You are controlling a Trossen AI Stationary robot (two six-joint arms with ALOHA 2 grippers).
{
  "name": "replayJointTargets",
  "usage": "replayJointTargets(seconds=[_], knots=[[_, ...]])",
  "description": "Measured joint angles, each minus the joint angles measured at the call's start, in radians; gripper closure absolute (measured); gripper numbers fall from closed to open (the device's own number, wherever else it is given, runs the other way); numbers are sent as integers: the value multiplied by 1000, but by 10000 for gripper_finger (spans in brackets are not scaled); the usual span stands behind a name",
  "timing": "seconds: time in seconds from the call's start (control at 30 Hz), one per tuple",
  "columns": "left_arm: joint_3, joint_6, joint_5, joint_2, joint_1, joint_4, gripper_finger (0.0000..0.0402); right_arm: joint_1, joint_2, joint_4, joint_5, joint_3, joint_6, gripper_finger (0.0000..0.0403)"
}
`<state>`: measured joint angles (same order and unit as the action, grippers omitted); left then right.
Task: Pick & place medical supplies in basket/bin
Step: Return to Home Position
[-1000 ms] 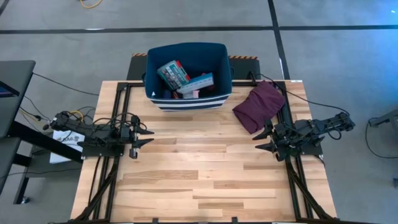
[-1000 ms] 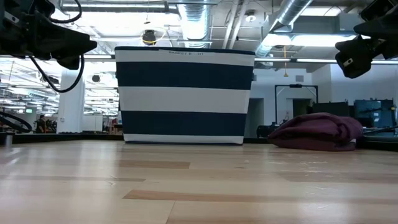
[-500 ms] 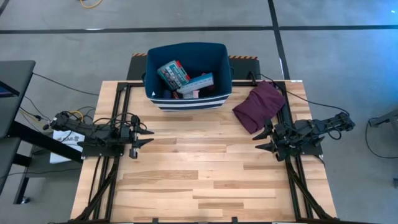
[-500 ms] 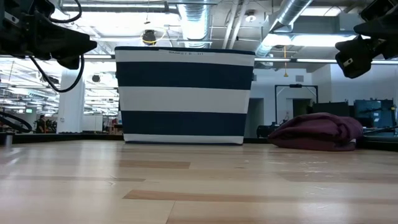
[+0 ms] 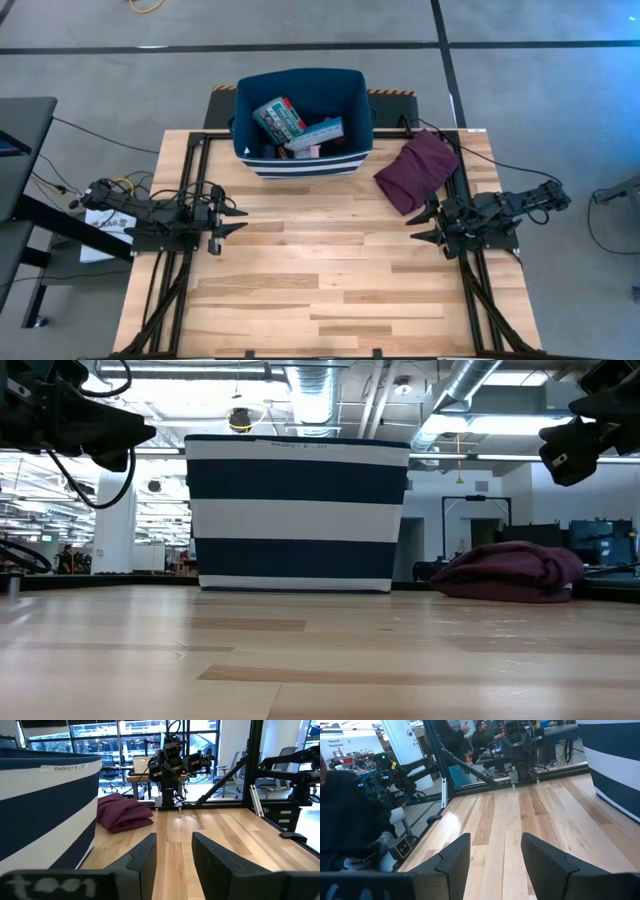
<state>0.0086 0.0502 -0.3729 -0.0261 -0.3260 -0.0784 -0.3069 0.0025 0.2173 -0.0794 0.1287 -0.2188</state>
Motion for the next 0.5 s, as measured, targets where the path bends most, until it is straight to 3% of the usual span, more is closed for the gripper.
replayJointTargets(seconds=[0.5], knots=[[0, -15, 0, 0, 0, 0, 288, 0, 0, 0, 0, 0, 0, 233]])
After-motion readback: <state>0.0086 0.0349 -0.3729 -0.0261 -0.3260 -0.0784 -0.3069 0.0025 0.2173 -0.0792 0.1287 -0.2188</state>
